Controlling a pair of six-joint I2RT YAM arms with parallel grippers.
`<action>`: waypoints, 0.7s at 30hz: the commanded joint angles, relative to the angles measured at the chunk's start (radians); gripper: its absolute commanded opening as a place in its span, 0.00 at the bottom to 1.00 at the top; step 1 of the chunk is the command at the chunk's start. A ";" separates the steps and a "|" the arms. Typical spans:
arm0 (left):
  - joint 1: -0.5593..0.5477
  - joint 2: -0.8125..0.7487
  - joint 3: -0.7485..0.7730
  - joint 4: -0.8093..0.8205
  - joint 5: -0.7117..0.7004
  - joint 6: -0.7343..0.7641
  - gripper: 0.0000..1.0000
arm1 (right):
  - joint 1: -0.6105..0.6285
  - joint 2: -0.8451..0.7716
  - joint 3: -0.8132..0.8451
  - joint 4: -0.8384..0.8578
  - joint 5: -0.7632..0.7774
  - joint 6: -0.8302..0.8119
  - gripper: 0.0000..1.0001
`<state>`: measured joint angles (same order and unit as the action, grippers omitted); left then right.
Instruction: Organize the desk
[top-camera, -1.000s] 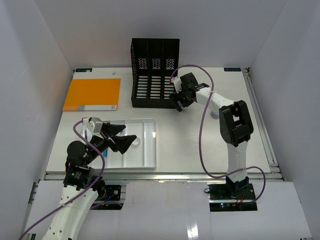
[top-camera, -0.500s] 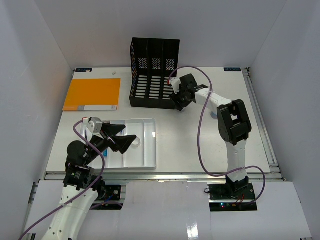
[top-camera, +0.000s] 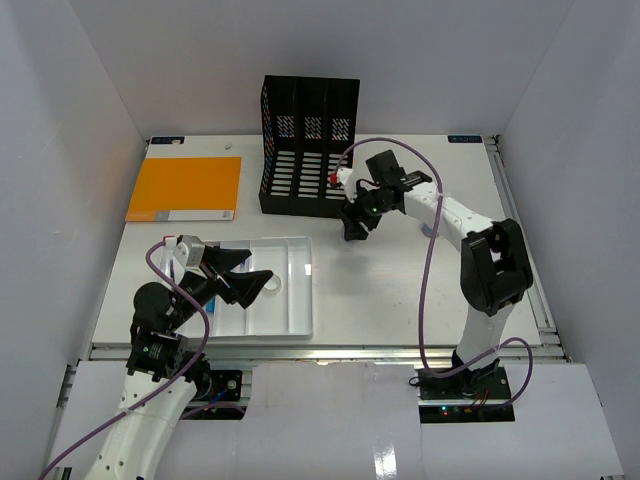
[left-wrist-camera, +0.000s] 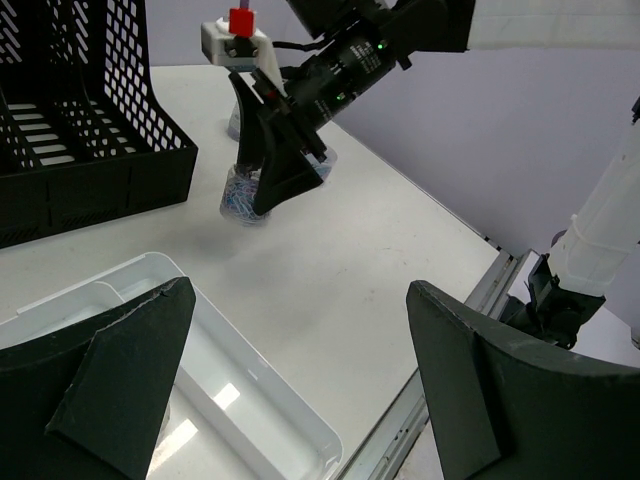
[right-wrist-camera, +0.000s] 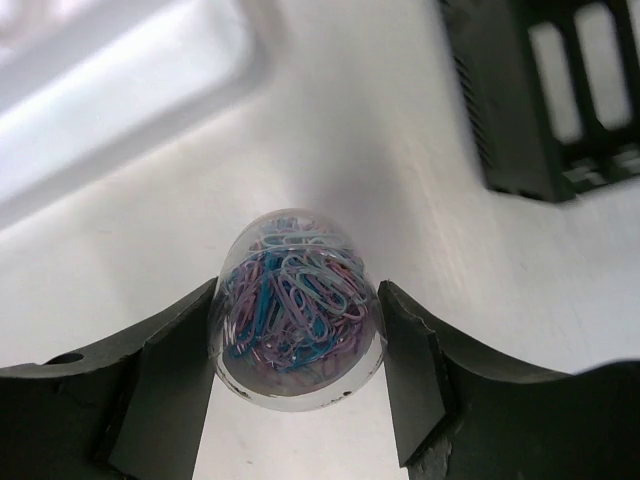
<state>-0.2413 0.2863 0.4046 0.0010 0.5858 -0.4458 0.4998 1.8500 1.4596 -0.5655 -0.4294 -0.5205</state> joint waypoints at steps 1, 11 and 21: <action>0.002 -0.007 0.010 0.008 -0.003 0.009 0.98 | 0.107 -0.040 0.075 -0.091 -0.282 -0.025 0.09; 0.003 -0.019 0.011 0.005 -0.011 0.010 0.98 | 0.238 0.184 0.259 -0.114 -0.273 0.045 0.10; 0.002 -0.015 0.011 0.007 -0.004 0.012 0.98 | 0.257 0.271 0.310 -0.112 -0.187 0.051 0.10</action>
<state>-0.2413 0.2760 0.4046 0.0008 0.5838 -0.4451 0.7519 2.1129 1.7040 -0.6605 -0.6614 -0.4778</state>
